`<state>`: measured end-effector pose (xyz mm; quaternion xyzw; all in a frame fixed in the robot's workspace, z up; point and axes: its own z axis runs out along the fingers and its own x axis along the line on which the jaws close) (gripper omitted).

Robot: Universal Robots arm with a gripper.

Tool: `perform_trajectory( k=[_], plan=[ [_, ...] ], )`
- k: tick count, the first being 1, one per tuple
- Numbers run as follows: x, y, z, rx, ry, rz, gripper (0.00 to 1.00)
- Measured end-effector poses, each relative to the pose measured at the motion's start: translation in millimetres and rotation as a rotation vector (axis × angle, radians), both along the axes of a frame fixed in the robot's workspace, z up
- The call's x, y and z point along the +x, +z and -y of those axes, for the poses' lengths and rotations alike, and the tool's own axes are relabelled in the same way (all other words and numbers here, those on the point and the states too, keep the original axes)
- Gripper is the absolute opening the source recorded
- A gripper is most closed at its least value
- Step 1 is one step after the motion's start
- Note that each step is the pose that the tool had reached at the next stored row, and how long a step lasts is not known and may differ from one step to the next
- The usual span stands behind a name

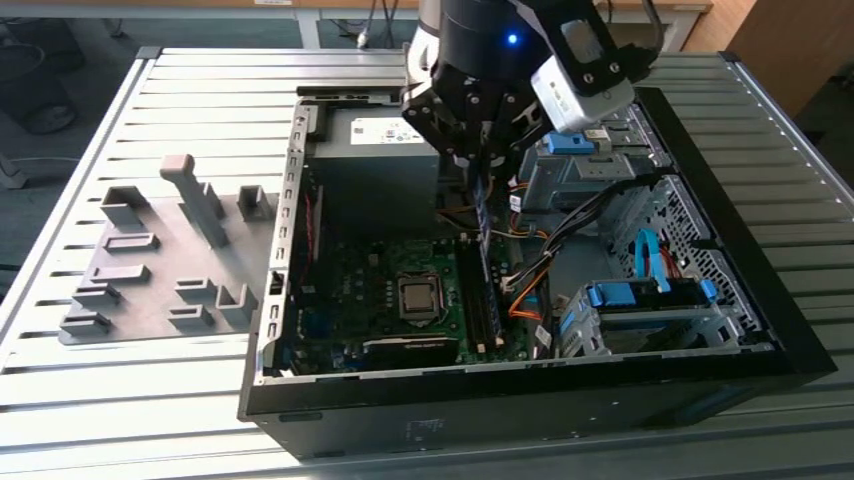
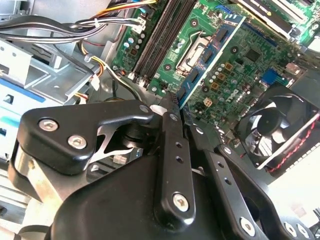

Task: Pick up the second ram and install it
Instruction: 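Insert the second ram into the second slot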

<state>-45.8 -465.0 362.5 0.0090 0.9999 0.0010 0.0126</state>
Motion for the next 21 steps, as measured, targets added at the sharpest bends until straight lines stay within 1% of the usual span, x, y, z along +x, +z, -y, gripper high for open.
perform_trajectory(
  k=[1, 3, 4, 5, 7, 12, 16, 21],
  plan=[
    [0.8, -1.2, 0.1, 0.0000, 0.000, -0.0035, 0.14],
    [4.0, -2.3, 0.3, -0.0001, 0.000, -0.0167, 0.14],
    [5.4, -3.6, 0.3, 0.0000, 0.000, -0.0223, 0.14],
    [6.4, -5.2, 0.4, -0.0001, 0.000, -0.0259, 0.14],
    [7.0, -8.9, 0.4, 0.0000, 0.000, -0.0270, 0.14],
    [7.4, -18.0, 0.5, -0.0001, 0.000, -0.0272, 0.14],
    [8.8, -25.2, 2.4, -0.0001, 0.000, -0.0272, 0.14],
    [9.3, -34.3, 3.2, -0.0002, 0.009, -0.0283, 0.14]
  ],
)
